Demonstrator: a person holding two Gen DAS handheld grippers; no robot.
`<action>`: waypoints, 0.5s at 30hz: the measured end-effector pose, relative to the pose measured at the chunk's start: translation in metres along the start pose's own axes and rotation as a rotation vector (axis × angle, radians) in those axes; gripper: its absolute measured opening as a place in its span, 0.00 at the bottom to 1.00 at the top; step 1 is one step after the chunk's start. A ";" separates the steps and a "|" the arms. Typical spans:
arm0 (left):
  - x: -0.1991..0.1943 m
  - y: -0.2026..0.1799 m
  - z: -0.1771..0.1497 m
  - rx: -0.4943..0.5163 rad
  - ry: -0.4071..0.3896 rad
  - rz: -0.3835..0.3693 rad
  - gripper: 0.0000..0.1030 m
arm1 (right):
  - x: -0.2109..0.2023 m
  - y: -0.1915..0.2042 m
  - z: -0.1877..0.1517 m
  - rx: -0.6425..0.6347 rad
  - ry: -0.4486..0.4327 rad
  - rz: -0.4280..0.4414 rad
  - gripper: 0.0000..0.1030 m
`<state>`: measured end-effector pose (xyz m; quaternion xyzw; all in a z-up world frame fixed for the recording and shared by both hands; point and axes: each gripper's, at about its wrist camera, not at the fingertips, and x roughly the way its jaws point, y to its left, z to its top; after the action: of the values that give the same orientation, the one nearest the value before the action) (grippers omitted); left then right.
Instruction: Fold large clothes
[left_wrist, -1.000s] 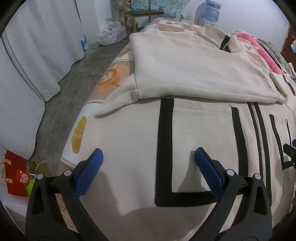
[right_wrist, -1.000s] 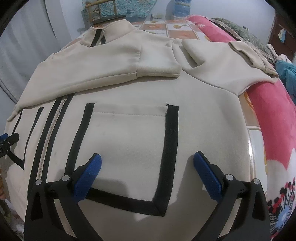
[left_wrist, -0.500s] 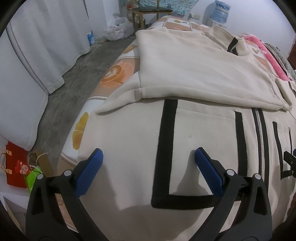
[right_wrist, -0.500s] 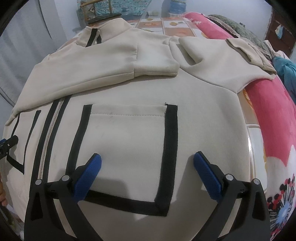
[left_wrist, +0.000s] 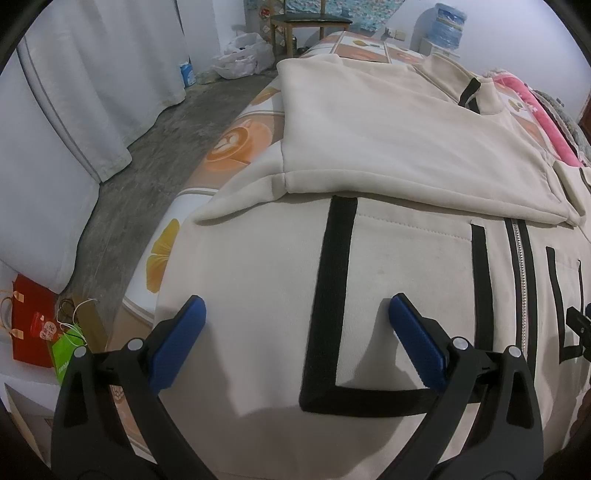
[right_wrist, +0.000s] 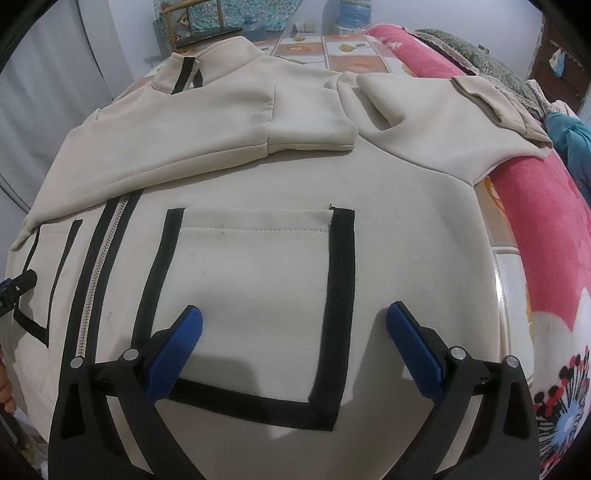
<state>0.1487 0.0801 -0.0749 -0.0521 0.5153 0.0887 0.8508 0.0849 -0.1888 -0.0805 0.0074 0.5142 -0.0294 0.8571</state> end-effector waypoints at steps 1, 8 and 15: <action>0.000 0.000 0.000 0.000 0.000 0.000 0.94 | 0.000 0.000 0.000 -0.001 0.000 0.000 0.94; 0.000 0.001 0.000 0.000 0.000 0.001 0.94 | 0.000 0.000 -0.001 -0.001 -0.003 0.001 0.94; 0.000 0.001 0.000 0.000 0.000 0.000 0.94 | 0.000 0.000 -0.001 -0.001 -0.008 0.001 0.94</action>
<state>0.1483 0.0808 -0.0752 -0.0519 0.5155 0.0886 0.8507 0.0839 -0.1890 -0.0806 0.0073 0.5107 -0.0289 0.8592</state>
